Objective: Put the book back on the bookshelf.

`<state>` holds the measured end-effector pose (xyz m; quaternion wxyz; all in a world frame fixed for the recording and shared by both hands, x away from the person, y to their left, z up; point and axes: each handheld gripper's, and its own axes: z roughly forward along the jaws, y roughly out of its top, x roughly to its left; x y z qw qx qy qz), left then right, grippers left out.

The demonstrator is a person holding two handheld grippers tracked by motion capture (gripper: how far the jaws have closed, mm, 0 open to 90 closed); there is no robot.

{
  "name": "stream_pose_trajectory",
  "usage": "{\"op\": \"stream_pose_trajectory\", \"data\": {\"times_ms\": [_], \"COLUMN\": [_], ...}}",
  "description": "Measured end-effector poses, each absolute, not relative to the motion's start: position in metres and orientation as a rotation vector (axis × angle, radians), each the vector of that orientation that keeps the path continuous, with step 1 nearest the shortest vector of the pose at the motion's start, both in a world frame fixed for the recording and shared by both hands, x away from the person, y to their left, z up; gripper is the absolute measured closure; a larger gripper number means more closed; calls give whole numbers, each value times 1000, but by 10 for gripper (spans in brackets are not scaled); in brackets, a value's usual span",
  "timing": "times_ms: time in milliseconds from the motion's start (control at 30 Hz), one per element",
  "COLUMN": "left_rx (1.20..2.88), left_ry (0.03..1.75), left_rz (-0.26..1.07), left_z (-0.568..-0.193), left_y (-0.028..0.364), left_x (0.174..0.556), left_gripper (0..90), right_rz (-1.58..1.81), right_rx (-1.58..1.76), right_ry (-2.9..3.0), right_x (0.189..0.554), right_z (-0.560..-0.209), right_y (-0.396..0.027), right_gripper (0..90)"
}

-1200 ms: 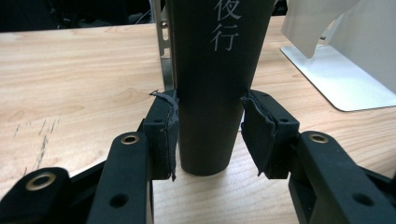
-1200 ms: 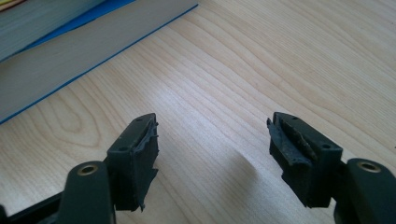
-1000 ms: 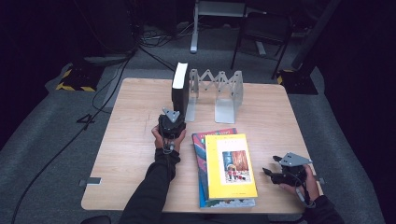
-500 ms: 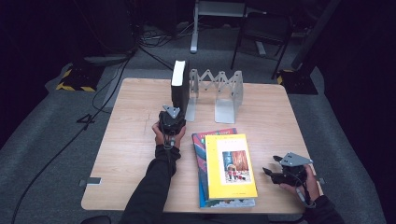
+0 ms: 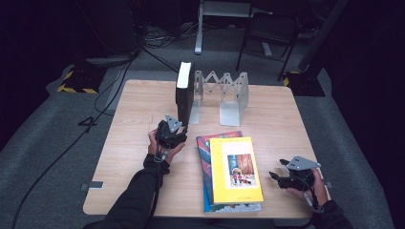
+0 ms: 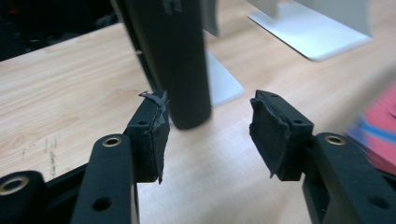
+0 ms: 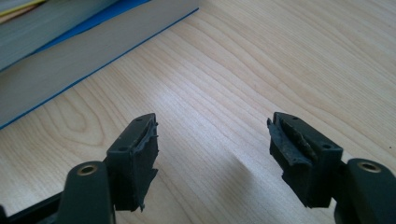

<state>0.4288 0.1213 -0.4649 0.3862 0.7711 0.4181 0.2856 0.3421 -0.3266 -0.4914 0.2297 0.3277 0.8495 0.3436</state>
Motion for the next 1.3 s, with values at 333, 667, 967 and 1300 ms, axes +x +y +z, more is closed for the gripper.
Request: {"op": "stream_pose_trajectory", "data": {"times_ms": [333,667,967,1300], "left_rx": [2195,2278,2340,2358], "left_ry": [845,722,695,634], "left_rz": [666,460,340,298], "left_z": [-461,-467,-485,-490], "left_y": [128,148,152,148], "left_x": [382,334,304,290], "left_gripper": [430,337,301,247], "right_rz": [965,997,1002,1085], "right_rx": [880,853,798,765], "right_ry": [2351,2372,2451,2493], "right_x": [338,328,306,283], "right_z": [-485,-467,-448,-429], "right_y": [-323,-314,-307,-297], "right_gripper": [322,320,347,394]}}
